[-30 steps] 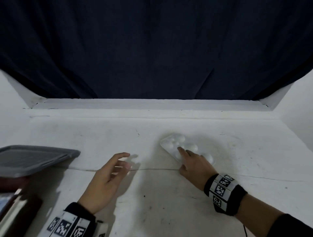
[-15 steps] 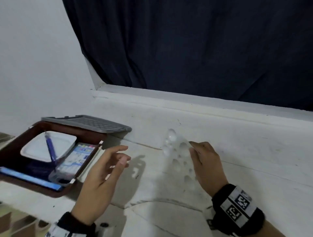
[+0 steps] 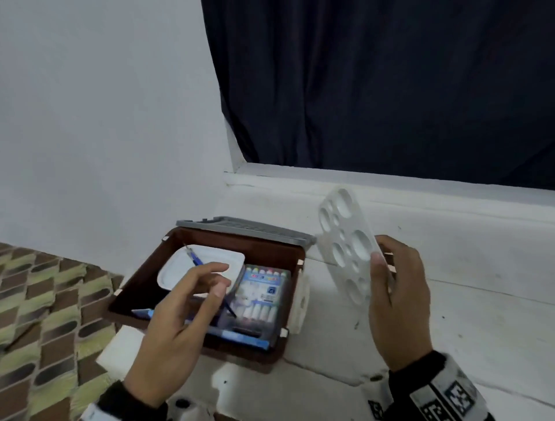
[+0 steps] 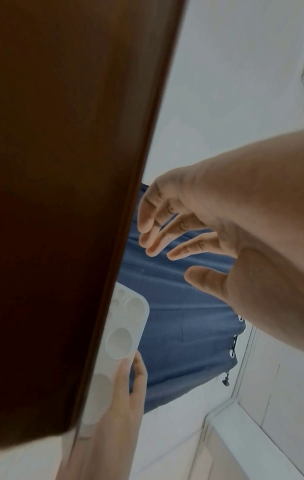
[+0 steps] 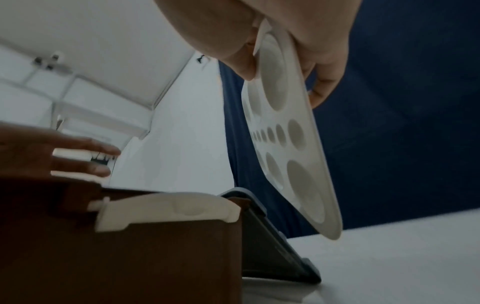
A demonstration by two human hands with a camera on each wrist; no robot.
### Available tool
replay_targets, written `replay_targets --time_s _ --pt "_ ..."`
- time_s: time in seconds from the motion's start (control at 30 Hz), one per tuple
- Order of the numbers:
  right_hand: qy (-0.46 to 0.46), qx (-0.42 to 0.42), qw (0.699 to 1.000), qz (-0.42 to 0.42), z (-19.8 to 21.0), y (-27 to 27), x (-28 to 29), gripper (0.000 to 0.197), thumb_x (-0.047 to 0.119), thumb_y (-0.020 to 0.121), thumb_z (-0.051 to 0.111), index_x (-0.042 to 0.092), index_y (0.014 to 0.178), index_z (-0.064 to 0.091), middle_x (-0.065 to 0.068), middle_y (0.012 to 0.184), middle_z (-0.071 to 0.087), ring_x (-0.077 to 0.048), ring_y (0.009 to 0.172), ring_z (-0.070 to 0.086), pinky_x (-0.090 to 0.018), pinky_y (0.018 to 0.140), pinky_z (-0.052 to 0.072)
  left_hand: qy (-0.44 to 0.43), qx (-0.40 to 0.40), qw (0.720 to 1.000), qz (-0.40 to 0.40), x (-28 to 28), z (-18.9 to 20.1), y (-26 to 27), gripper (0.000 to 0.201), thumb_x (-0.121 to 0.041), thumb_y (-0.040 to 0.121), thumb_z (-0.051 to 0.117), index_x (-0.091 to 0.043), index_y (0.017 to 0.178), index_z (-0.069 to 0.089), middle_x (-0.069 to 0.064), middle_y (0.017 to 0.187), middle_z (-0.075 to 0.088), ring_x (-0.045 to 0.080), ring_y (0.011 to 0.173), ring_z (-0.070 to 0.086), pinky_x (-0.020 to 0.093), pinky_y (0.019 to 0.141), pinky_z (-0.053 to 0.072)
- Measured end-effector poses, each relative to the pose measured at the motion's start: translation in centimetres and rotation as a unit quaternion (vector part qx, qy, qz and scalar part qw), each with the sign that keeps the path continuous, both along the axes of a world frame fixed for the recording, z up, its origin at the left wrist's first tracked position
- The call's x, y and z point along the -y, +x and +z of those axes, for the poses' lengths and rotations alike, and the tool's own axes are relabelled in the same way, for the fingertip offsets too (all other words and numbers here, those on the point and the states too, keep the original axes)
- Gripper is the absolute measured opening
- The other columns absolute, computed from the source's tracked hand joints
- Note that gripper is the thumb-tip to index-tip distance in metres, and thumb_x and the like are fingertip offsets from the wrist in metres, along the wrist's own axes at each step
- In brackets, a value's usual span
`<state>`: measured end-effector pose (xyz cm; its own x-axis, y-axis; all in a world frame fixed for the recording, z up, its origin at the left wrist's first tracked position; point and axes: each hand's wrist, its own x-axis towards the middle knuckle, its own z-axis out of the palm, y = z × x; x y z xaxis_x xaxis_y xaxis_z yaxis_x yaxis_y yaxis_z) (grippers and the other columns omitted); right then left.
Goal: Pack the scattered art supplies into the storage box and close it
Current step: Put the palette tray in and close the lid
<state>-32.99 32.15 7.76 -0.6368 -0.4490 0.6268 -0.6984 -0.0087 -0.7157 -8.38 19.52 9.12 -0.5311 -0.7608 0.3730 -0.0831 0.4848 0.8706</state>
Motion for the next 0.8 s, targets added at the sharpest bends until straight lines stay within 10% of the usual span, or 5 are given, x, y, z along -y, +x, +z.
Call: replay_targets --time_s 0.3,0.5,0.8 --pt "0.019 -0.195 0.979 -0.051 3.7 7.8 5.3 0.027 0.013 0.100 0.045 0.006 0.121 0.060 -0.006 0.113 0.055 -0.018 0.100 0.053 -0.027 0.085 0.044 -0.145 0.149 0.976 -0.062 12.1 3.9 8.4 0.033 -0.052 0.095 0.047 -0.037 0.122 0.060 -0.013 0.116 0.065 0.013 0.111 0.061 0.021 0.081 0.049" --pt "0.046 -0.204 0.976 0.056 5.9 10.8 8.0 0.024 0.014 0.099 0.047 0.008 0.119 0.060 0.000 0.113 0.056 -0.006 0.105 0.052 -0.015 0.089 0.043 -0.138 0.174 0.973 -0.060 19.8 5.4 8.6 0.025 -0.043 0.097 0.052 -0.039 0.121 0.057 -0.015 0.112 0.063 0.002 0.109 0.058 0.024 0.084 0.048" --pt "0.203 -0.299 0.918 0.164 4.8 11.1 11.7 0.028 0.020 0.103 0.044 0.017 0.129 0.050 0.000 0.121 0.051 -0.018 0.106 0.052 -0.033 0.088 0.047 -0.267 0.427 0.855 -0.121 27.8 3.4 2.5 0.080 -0.084 0.080 0.016 -0.042 0.145 0.037 -0.009 0.149 0.043 0.021 0.134 0.041 0.052 0.109 0.035"
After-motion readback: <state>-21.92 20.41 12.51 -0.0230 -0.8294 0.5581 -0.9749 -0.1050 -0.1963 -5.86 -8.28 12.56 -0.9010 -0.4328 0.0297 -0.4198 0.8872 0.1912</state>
